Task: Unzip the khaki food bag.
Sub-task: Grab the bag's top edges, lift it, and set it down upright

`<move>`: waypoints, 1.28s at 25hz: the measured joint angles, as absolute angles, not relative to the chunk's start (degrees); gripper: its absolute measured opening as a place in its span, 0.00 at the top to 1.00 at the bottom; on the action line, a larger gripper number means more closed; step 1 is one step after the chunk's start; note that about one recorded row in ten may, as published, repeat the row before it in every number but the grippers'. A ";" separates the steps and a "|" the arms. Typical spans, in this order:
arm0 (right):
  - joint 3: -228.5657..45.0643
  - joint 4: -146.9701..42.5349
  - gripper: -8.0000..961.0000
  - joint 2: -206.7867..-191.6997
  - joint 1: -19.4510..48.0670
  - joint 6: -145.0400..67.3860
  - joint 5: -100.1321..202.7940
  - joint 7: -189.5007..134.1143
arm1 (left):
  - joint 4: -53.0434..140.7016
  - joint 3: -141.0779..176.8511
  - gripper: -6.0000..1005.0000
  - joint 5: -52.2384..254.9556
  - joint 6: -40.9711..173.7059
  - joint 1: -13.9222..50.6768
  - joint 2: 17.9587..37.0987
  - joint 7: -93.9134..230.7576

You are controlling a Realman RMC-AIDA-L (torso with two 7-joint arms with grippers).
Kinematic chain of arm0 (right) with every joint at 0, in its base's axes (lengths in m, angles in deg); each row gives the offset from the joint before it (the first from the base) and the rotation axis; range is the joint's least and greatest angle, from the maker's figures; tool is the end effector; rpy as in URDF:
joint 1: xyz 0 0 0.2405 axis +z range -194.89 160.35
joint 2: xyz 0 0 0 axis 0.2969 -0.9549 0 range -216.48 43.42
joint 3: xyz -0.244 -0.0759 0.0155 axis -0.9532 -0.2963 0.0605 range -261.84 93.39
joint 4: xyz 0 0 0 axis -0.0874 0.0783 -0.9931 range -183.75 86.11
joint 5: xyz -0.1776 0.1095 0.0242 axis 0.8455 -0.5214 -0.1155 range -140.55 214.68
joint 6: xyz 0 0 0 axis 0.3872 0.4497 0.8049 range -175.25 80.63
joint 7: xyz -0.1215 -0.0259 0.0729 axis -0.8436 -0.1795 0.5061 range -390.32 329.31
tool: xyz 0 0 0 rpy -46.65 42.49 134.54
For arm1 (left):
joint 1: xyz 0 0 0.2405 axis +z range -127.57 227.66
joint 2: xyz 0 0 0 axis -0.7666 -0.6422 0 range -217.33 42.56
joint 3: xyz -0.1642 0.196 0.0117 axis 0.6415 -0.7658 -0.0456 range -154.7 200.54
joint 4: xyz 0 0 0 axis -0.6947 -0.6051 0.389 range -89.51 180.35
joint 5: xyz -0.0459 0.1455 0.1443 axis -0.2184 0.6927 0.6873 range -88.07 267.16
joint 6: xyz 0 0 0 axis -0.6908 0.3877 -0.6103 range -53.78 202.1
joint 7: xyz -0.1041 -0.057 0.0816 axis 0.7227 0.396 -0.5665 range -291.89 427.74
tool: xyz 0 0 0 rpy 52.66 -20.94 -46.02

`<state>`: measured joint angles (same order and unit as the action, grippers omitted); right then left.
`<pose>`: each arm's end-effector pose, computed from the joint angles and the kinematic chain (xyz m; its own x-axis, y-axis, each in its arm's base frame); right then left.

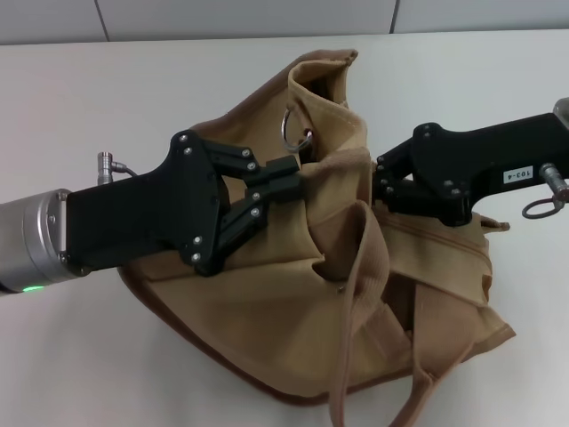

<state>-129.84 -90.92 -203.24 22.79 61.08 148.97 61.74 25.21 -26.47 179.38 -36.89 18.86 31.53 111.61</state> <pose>0.1777 0.3330 0.0195 0.8270 -0.3181 -0.4636 -0.2438 -0.9459 0.2141 -0.2085 0.2773 -0.0130 0.5334 -0.1546 0.8316 -0.0062 -0.9838 -0.1789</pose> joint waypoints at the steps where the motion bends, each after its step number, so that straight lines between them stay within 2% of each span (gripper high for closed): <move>1: -129.84 -90.92 0.85 -203.25 22.79 60.96 148.96 61.64 | 25.20 -26.47 0.93 179.37 -36.89 18.94 31.53 111.60; 6: -130.02 -90.92 0.99 -203.25 22.80 60.80 148.93 61.28 | 25.25 -26.38 0.93 179.37 -36.92 19.23 31.53 111.03; 14: -130.15 -90.92 0.99 -203.18 22.76 60.90 149.09 60.72 | 25.29 -25.72 0.93 177.67 -36.54 19.89 31.30 110.96; 32: -130.14 -89.69 0.99 -201.48 21.40 58.95 149.36 60.89 | 25.03 -23.85 0.93 175.17 -34.37 21.59 31.06 110.85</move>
